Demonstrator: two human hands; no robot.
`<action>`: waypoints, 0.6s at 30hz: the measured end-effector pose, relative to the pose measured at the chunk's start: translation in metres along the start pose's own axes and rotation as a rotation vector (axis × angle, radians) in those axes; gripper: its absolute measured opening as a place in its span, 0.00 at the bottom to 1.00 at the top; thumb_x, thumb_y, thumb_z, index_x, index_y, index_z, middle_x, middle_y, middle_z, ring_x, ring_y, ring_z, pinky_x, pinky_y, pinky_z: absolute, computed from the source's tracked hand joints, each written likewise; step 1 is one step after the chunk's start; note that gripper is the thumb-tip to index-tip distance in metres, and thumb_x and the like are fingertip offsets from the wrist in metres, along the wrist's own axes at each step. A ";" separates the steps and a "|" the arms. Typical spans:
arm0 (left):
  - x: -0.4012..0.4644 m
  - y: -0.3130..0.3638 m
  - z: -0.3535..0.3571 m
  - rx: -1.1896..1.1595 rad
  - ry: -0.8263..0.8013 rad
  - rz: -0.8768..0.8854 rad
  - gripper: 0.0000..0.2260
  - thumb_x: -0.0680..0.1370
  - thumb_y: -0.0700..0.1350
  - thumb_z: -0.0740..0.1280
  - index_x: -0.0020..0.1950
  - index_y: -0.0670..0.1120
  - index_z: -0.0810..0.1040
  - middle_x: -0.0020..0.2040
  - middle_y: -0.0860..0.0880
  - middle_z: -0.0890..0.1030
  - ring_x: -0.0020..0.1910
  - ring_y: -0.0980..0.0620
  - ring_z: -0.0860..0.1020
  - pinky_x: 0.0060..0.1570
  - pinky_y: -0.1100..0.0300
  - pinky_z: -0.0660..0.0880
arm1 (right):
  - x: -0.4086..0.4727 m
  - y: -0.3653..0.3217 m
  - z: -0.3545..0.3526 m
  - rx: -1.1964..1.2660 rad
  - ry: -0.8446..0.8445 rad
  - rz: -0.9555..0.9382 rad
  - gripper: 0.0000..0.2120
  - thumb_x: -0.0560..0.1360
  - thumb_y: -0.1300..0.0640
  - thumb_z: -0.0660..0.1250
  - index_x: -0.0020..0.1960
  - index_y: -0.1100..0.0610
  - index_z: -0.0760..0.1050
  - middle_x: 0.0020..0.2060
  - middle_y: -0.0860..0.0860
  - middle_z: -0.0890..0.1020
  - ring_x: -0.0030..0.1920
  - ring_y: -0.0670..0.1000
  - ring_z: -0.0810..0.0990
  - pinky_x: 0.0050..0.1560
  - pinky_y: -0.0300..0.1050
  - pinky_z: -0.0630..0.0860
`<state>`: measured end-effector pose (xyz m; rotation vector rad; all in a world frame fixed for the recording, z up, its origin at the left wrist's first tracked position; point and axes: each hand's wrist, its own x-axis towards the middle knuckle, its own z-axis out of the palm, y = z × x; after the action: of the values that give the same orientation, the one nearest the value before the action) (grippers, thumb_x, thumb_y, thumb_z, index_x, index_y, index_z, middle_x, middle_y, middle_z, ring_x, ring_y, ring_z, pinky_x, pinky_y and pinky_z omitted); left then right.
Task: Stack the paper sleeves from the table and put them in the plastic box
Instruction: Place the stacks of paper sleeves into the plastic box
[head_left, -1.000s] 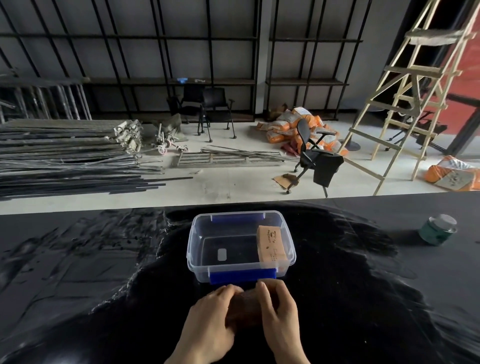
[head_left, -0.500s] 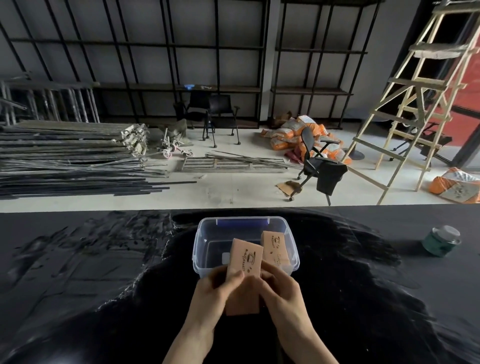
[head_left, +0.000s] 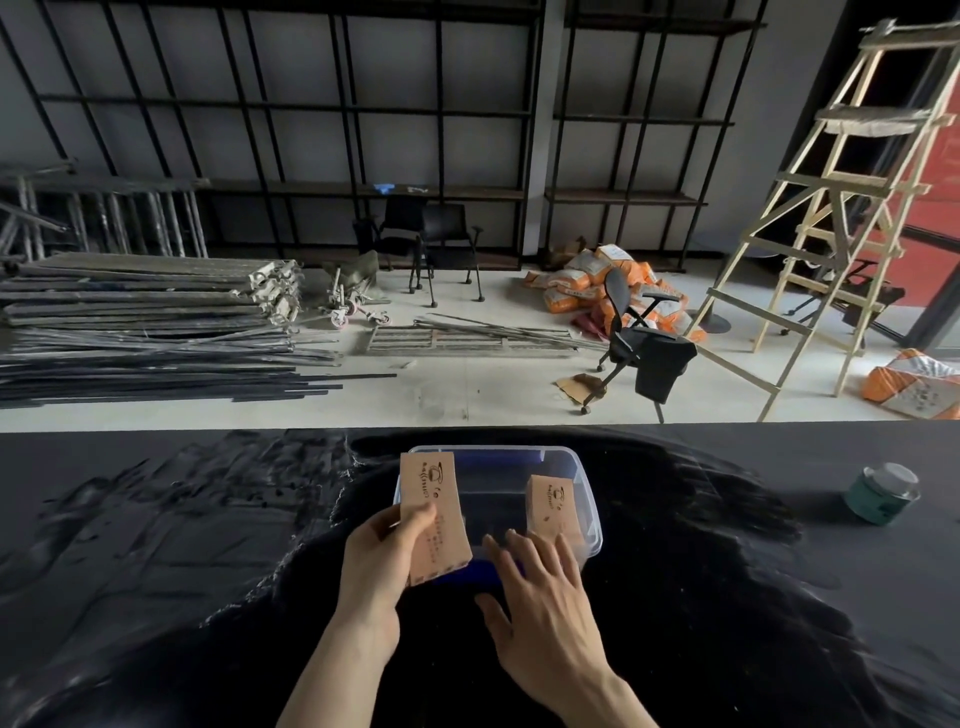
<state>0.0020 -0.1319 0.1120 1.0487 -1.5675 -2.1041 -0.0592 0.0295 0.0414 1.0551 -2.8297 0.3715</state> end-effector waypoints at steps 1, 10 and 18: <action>0.000 0.001 0.001 0.002 0.002 0.004 0.01 0.77 0.45 0.74 0.46 0.50 0.85 0.45 0.41 0.87 0.49 0.43 0.81 0.51 0.46 0.80 | -0.004 -0.001 -0.001 -0.011 -0.010 -0.007 0.31 0.77 0.39 0.55 0.77 0.50 0.70 0.72 0.51 0.78 0.73 0.57 0.73 0.76 0.64 0.67; 0.004 -0.003 0.025 0.099 -0.019 -0.011 0.03 0.77 0.47 0.74 0.49 0.49 0.85 0.46 0.42 0.86 0.50 0.44 0.81 0.39 0.55 0.79 | -0.048 0.001 -0.007 -0.024 0.031 -0.114 0.32 0.68 0.32 0.61 0.67 0.45 0.80 0.62 0.48 0.85 0.61 0.52 0.85 0.60 0.58 0.81; 0.023 -0.024 0.056 0.302 -0.038 -0.113 0.11 0.75 0.49 0.75 0.55 0.45 0.83 0.48 0.43 0.87 0.50 0.44 0.83 0.40 0.55 0.77 | -0.027 0.106 -0.028 0.084 0.298 0.423 0.35 0.81 0.33 0.43 0.79 0.50 0.66 0.79 0.59 0.68 0.80 0.60 0.63 0.79 0.64 0.61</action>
<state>-0.0493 -0.0994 0.0893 1.2256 -1.9317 -2.0090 -0.1076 0.1314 0.0428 0.3577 -2.7582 0.6273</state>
